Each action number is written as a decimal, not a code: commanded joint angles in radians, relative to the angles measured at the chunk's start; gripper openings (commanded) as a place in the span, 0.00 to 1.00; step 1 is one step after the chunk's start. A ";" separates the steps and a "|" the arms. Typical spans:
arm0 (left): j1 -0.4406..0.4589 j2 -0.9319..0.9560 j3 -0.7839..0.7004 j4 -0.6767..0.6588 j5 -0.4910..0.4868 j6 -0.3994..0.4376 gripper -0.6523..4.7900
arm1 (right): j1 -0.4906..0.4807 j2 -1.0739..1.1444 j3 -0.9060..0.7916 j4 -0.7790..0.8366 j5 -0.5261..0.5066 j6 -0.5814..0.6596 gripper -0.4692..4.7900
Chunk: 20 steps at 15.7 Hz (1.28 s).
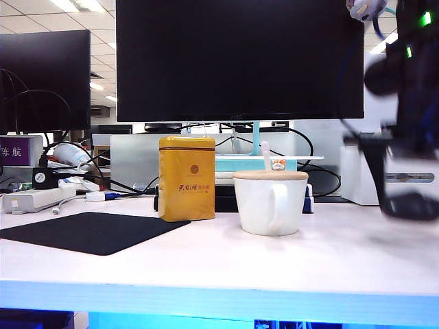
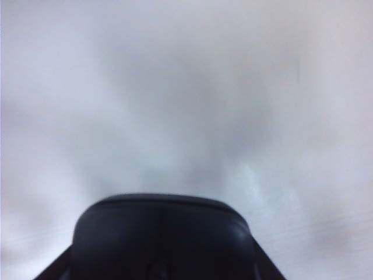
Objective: Place the black mouse on the black mouse pad.
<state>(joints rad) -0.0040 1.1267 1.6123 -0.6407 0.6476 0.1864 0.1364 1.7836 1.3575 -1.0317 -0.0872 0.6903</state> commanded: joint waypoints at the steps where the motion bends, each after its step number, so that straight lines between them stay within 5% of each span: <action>1: 0.000 -0.003 0.005 0.011 0.008 -0.003 0.11 | 0.000 -0.045 0.132 -0.037 0.014 -0.084 0.53; 7: 0.000 -0.003 0.005 0.010 0.008 -0.008 0.11 | 0.035 -0.067 0.535 0.021 -0.325 -0.175 0.53; 20: 0.000 -0.003 0.005 0.005 0.008 -0.029 0.11 | 0.431 0.140 0.605 0.431 -0.411 -0.188 0.53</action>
<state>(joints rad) -0.0040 1.1263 1.6123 -0.6418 0.6479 0.1627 0.5560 1.9148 1.9568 -0.6556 -0.4931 0.5201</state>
